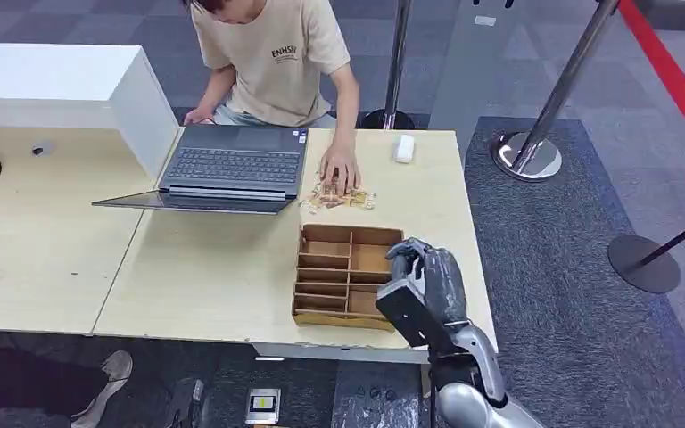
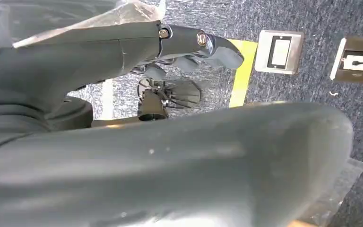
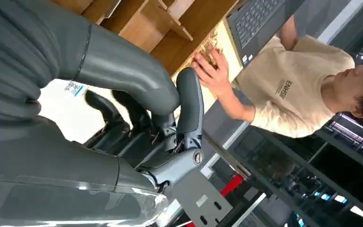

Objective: Pass the card to the sensor for recognition and then transmit it.

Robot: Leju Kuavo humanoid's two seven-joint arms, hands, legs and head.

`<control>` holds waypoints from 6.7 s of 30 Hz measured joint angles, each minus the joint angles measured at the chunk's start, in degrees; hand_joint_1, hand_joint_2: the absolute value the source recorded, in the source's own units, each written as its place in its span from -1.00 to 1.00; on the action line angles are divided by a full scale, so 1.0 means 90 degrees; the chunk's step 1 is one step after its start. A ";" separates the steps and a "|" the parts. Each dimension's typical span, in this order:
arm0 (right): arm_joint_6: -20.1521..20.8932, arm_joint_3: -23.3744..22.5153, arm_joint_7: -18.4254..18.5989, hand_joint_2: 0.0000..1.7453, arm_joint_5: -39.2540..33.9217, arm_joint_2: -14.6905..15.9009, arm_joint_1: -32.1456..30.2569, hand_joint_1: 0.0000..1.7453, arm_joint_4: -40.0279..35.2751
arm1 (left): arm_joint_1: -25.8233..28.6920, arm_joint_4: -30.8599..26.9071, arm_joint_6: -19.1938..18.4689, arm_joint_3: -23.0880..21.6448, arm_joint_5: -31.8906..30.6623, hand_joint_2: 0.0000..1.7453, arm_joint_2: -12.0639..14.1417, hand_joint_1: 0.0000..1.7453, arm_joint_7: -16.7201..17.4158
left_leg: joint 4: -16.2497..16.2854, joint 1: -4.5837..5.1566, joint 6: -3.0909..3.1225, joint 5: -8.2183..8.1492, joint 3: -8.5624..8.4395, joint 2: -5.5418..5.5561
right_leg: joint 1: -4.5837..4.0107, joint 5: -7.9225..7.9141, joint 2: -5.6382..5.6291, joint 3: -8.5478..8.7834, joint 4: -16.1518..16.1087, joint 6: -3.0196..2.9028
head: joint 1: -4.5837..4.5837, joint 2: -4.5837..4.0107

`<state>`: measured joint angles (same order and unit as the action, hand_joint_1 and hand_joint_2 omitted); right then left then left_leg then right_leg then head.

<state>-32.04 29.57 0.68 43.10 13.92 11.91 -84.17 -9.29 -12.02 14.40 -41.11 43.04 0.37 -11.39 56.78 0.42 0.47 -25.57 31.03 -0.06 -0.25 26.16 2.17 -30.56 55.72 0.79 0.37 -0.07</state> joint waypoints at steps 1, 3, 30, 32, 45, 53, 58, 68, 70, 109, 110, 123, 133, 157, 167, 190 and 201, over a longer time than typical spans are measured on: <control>0.0022 0.0007 0.0000 1.00 0.0010 0.0000 0.0007 0.70 0.0005 | -0.0002 0.0000 0.0000 0.0002 0.0000 -1.00 0.0000 -1.00 0.0007 | 0.0000 0.0000 0.0000 0.0000 0.0000 0.0000 | 0.0000 0.0000 0.0000 0.0000 0.0000 0.0000 | 0.0000 0.0000; 0.0080 0.0029 0.0022 1.00 0.0051 0.0000 0.0030 0.60 0.0034 | -0.0008 0.0000 0.0000 0.0005 0.0000 -1.00 0.0000 -1.00 0.0015 | 0.0000 0.0000 0.0000 0.0000 0.0000 0.0000 | 0.0000 0.0000 0.0000 0.0000 0.0000 0.0000 | 0.0000 0.0000; 0.0131 0.0364 -0.0039 1.00 0.0109 -0.0114 0.0250 -0.32 0.0549 | -0.0089 0.0000 -0.0019 0.0005 -0.0070 -1.00 0.0007 -1.00 0.0192 | 0.0000 0.0000 0.0000 0.0000 0.0001 0.0001 | 0.0000 0.0000 0.0000 0.0000 0.0000 0.0000 | 0.0000 0.0000; 0.0131 0.0389 -0.0061 1.00 0.0121 -0.0146 0.0276 -0.28 0.0595 | -0.0105 0.0000 -0.0022 0.0005 -0.0080 -1.00 0.0007 -1.00 0.0209 | 0.0000 0.0000 0.0000 0.0000 0.0001 0.0000 | 0.0000 0.0000 0.0000 0.0000 0.0000 0.0000 | 0.0000 0.0000; 0.0175 0.0566 -0.0158 1.00 0.0085 -0.0323 0.0463 -0.28 0.1039 | -0.0180 -0.0002 -0.0032 0.0005 -0.0119 -1.00 0.0007 -1.00 0.0323 | 0.0000 0.0000 0.0000 0.0000 0.0001 0.0000 | 0.0000 0.0000 0.0000 0.0000 0.0000 0.0000 | 0.0000 0.0000; 0.0314 0.0738 -0.0175 1.00 0.0284 -0.0374 0.0641 -0.22 0.1601 | -0.0236 -0.0005 -0.0080 0.0005 -0.0194 -1.00 0.0005 -1.00 0.0428 | 0.0000 0.0000 0.0000 0.0000 0.0002 0.0000 | 0.0000 0.0000 0.0000 -0.0001 0.0000 0.0000 | 0.0000 0.0000; 0.0301 0.0843 -0.0136 1.00 0.0333 -0.0376 0.0671 -0.22 0.1897 | -0.0256 -0.0007 -0.0080 0.0005 -0.0202 -1.00 0.0002 -1.00 0.0474 | 0.0000 0.0000 0.0000 0.0000 0.0002 0.0000 | 0.0000 0.0000 0.0000 -0.0001 0.0000 0.0000 | 0.0000 0.0000; 0.0248 0.0969 -0.0056 1.00 0.0491 -0.0362 0.0670 -0.10 0.2200 | -0.0281 -0.0007 -0.0080 0.0005 -0.0228 -1.00 0.0002 -1.00 0.0515 | 0.0000 0.0000 0.0000 0.0000 0.0002 0.0000 | 0.0000 0.0000 0.0000 -0.0003 0.0000 0.0000 | 0.0000 0.0000; 0.0246 0.0996 -0.0039 1.00 0.0503 -0.0359 0.0670 -0.06 0.2244 | -0.0289 -0.0007 -0.0080 0.0005 -0.0226 -1.00 0.0002 -1.00 0.0525 | 0.0000 0.0000 0.0000 0.0000 0.0001 0.0000 | 0.0000 0.0000 0.0000 -0.0003 0.0000 0.0000 | 0.0000 0.0000; -0.0274 0.1040 0.0063 1.00 0.1003 -0.0357 0.0696 1.00 0.2237 | -0.0384 -0.0058 -0.0022 0.0007 -0.0270 -1.00 -0.0002 -1.00 0.0731 | 0.0000 0.0000 0.0000 0.0000 0.0002 -0.0001 | 0.0000 0.0000 0.0000 -0.0003 0.0000 0.0000 | 0.0000 0.0000; -0.0301 0.1040 0.0058 1.00 0.0996 -0.0357 0.0696 1.00 0.2223 | -0.0388 -0.0058 -0.0019 0.0007 -0.0272 -1.00 -0.0002 -1.00 0.0734 | 0.0000 0.0000 0.0000 0.0000 0.0002 -0.0001 | 0.0000 0.0000 0.0000 -0.0003 0.0000 0.0000 | 0.0000 0.0000; -0.0595 0.1010 -0.0007 1.00 0.1183 -0.0347 0.0913 1.00 0.2101 | -0.0428 -0.0097 0.0010 0.0007 -0.0379 -1.00 -0.0019 -1.00 0.0840 | 0.0000 0.0000 0.0000 0.0000 0.0002 -0.0002 | 0.0000 0.0000 0.0000 -0.0003 0.0000 0.0000 | 0.0000 0.0000; -0.0551 0.0870 -0.0005 1.00 0.0930 -0.0338 0.1358 1.00 0.1671 | -0.0429 -0.0109 -0.0010 0.0005 -0.0483 -1.00 -0.0022 -1.00 0.0845 | 0.0000 0.0000 0.0000 0.0000 0.0001 -0.0007 | 0.0000 0.0000 -0.0001 -0.0003 0.0001 0.0000 | 0.0000 0.0000; 0.0146 0.0724 -0.0367 1.00 -0.0213 -0.0352 0.3432 1.00 0.1428 | -0.0502 -0.0112 -0.0233 -0.0010 -0.0908 -1.00 -0.0129 -1.00 0.0872 | 0.0000 0.0002 0.0000 0.0002 0.0007 -0.0010 | 0.0001 -0.0002 -0.0003 -0.0006 0.0003 -0.0001 | -0.0002 0.0000; 0.0231 0.0731 -0.1083 1.00 -0.0840 -0.0755 0.4436 1.00 0.3139 | -0.0669 -0.0155 -0.0301 -0.0049 -0.1188 -1.00 -0.0279 -1.00 0.1083 | 0.0000 0.0002 0.0000 0.0003 0.0010 -0.0006 | 0.0001 -0.0002 0.0000 -0.0007 0.0003 -0.0001 | 0.0000 0.0000; 0.0578 0.0906 -0.1129 1.00 -0.0928 -0.1287 0.4908 1.00 0.5042 | -0.0678 -0.0158 -0.0347 -0.0053 -0.1287 -1.00 -0.0381 -1.00 0.1134 | 0.0001 0.0002 0.0000 0.0003 0.0010 -0.0004 | 0.0001 -0.0002 0.0002 -0.0009 0.0003 -0.0001 | 0.0000 0.0000; 0.0641 0.0950 -0.1122 1.00 -0.0945 -0.1307 0.4905 1.00 0.5219 | -0.0690 -0.0158 -0.0445 -0.0058 -0.1489 -1.00 -0.0384 -1.00 0.1300 | 0.0001 0.0002 0.0000 0.0003 0.0010 -0.0004 | 0.0001 -0.0002 0.0002 -0.0009 0.0003 -0.0001 | 0.0002 0.0000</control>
<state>-26.27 38.12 -9.42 34.60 2.16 56.06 -37.20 -15.50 -13.44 10.40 -41.64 29.63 -3.08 0.31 56.79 0.44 0.47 -25.54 31.12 -0.10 -0.24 26.15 2.19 -30.64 55.75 0.78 0.39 -0.07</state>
